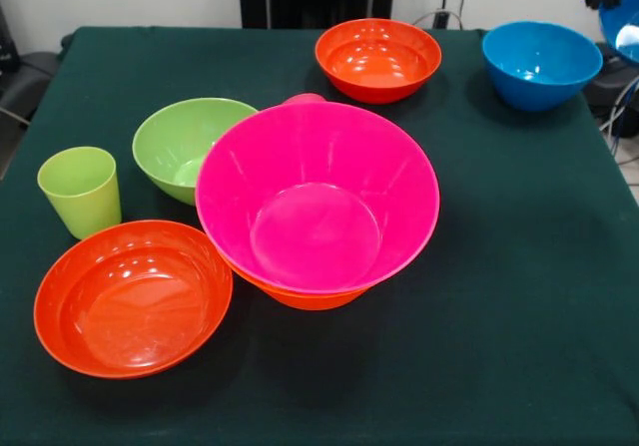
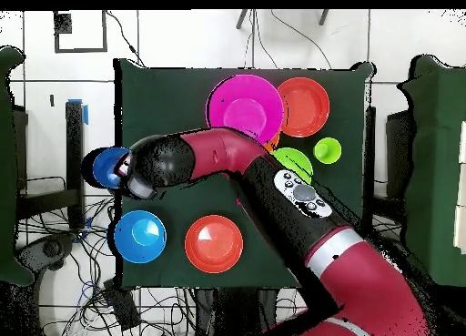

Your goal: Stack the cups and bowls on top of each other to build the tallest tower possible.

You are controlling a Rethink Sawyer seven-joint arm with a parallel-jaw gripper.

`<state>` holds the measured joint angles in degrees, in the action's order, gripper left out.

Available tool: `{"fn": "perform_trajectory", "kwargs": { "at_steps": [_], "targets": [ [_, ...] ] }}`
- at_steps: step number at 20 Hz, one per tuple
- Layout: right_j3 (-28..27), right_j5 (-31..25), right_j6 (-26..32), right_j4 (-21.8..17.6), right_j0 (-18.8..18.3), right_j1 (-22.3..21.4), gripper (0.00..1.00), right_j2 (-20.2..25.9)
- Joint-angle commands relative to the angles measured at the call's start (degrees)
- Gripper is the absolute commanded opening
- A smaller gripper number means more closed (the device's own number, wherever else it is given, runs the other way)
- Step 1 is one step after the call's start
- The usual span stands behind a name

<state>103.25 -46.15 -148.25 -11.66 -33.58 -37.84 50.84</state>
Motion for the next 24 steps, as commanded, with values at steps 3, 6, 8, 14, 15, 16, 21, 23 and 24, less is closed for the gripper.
{"fn": "perform_trajectory", "kwargs": {
  "at_steps": [3, 6, 8, 14, 15, 16, 21, 23, 24],
  "targets": [
    [-2.0, -17.4, 14.7, 2.9, -4.1, -9.7, 0.0, 7.2],
    [-4.1, -21.3, 16.7, 2.5, -5.8, -11.6, 0.0, 8.5],
    [-5.5, -23.0, 18.3, 1.5, -7.0, -12.8, 0.0, 9.0],
    [-14.8, -30.2, 25.5, -4.6, -7.2, -10.3, 0.0, 8.6],
    [-16.6, -31.7, 26.5, -5.3, -7.1, -10.0, 0.0, 8.4],
    [-18.5, -33.3, 27.6, -5.9, -7.0, -9.7, 0.0, 8.2],
    [-26.8, -34.5, 33.2, -10.8, -5.9, -7.4, 0.0, 6.5],
    [-29.6, -35.8, 36.1, -12.4, -5.2, -5.9, 0.0, 5.9],
    [-31.4, -36.7, 38.7, -13.4, -5.0, -4.9, 0.0, 5.8]
  ]
}}
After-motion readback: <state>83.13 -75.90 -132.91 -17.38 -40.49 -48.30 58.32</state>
